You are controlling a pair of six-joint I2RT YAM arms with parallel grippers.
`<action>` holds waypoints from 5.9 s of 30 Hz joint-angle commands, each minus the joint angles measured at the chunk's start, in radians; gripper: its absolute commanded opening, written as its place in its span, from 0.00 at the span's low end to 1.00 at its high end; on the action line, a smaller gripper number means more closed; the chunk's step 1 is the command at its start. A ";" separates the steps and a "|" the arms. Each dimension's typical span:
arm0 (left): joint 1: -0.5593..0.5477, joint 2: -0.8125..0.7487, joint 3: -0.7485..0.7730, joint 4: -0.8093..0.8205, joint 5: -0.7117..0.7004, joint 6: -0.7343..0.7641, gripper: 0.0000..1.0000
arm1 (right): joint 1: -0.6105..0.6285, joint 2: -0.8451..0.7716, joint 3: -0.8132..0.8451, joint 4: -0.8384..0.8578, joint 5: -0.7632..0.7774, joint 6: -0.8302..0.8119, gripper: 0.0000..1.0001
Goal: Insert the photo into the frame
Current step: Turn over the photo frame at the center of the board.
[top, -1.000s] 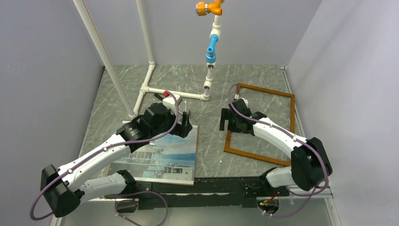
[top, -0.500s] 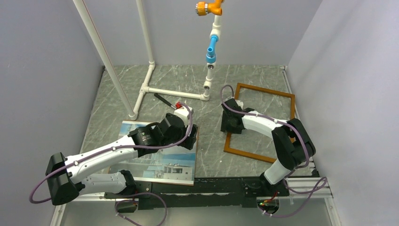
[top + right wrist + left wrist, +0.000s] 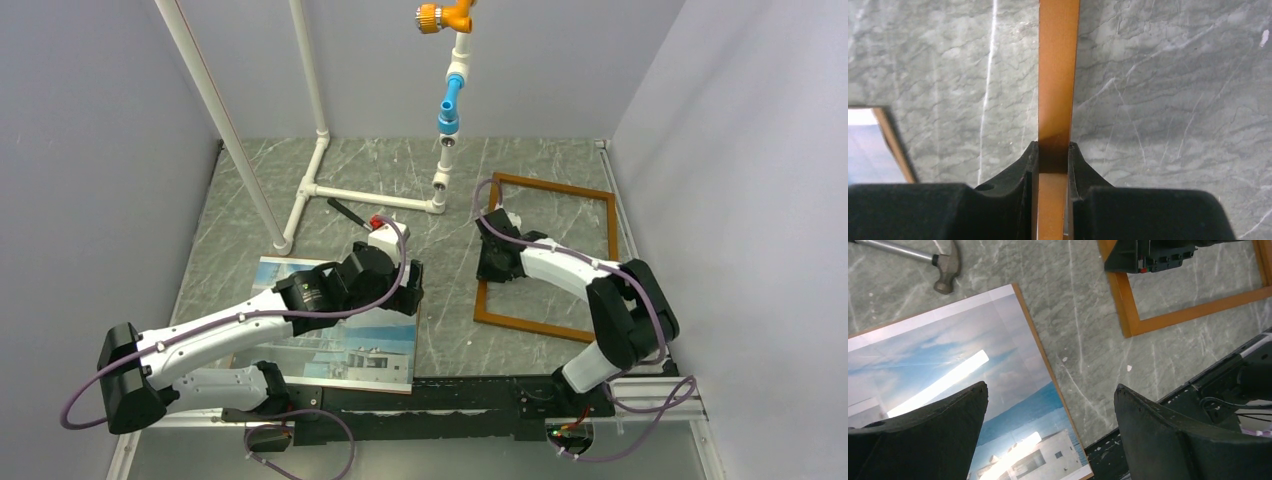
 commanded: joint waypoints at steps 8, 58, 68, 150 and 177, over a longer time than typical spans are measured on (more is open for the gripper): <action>-0.007 0.042 -0.003 0.185 0.166 -0.107 0.99 | -0.004 -0.323 -0.036 -0.015 -0.140 -0.002 0.00; 0.206 0.701 0.296 0.778 0.688 -0.512 0.23 | -0.015 -0.867 0.016 -0.502 -0.404 0.015 0.00; 0.189 0.660 0.300 0.683 0.599 -0.537 0.00 | -0.014 -0.795 0.186 -0.598 -0.239 -0.072 0.71; 0.198 0.621 0.144 0.924 0.678 -0.802 0.48 | 0.650 -0.116 0.472 -1.096 0.754 0.403 0.00; 0.210 0.385 0.222 0.703 0.627 -0.501 0.99 | 0.332 -0.509 0.538 -0.755 0.322 0.021 0.00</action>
